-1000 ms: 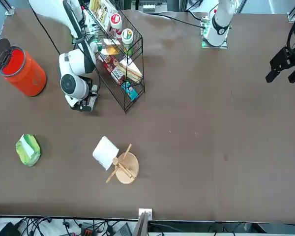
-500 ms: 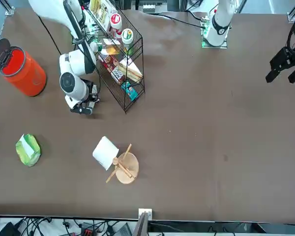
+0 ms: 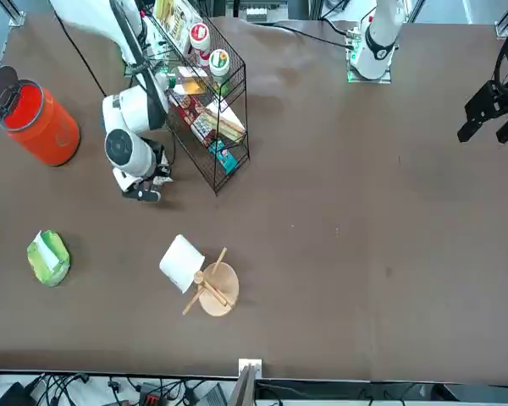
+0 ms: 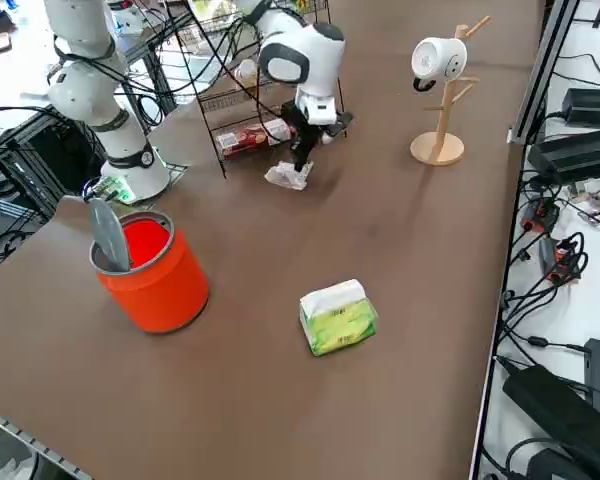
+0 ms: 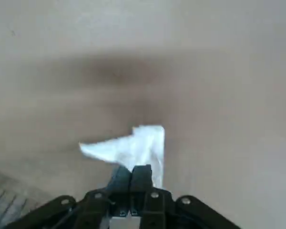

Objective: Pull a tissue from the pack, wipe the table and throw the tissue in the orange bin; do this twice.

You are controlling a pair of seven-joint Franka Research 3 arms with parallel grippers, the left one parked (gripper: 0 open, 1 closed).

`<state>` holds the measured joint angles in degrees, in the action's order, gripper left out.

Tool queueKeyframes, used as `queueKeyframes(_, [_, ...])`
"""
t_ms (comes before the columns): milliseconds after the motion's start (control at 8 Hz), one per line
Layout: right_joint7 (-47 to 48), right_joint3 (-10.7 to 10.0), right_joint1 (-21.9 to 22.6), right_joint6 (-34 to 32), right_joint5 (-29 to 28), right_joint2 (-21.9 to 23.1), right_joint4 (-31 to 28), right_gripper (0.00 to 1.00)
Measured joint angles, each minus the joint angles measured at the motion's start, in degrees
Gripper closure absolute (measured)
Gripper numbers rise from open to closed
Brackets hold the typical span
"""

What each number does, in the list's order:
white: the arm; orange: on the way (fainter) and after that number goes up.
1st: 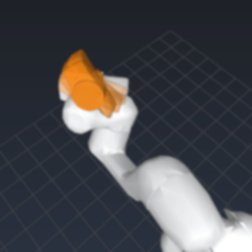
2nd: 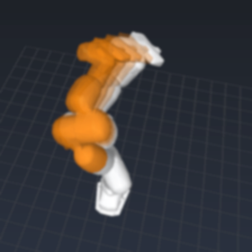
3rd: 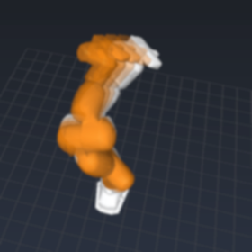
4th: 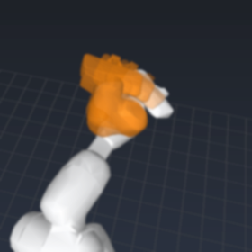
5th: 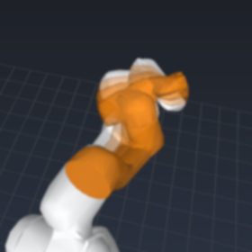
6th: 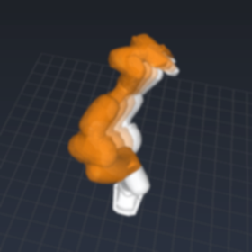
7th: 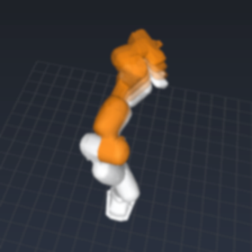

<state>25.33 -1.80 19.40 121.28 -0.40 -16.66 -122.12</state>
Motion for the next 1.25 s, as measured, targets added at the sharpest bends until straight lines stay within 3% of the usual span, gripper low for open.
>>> queueKeyframes(250, [0.2,-1.0,-1.0,-13.6,1.0,2.4,7.4,0.98])
queueKeyframes(500, [0.2,-2.7,-1.7,-21.8,1.3,4.1,12.3,0.97])
queueKeyframes(875, [-0.1,-6.0,-2.0,-29.2,3.9,8.5,14.2,0.98])
queueKeyframes(1250, [-1.0,-8.2,-2.6,-36.9,12.6,13.4,14.3,0.98])
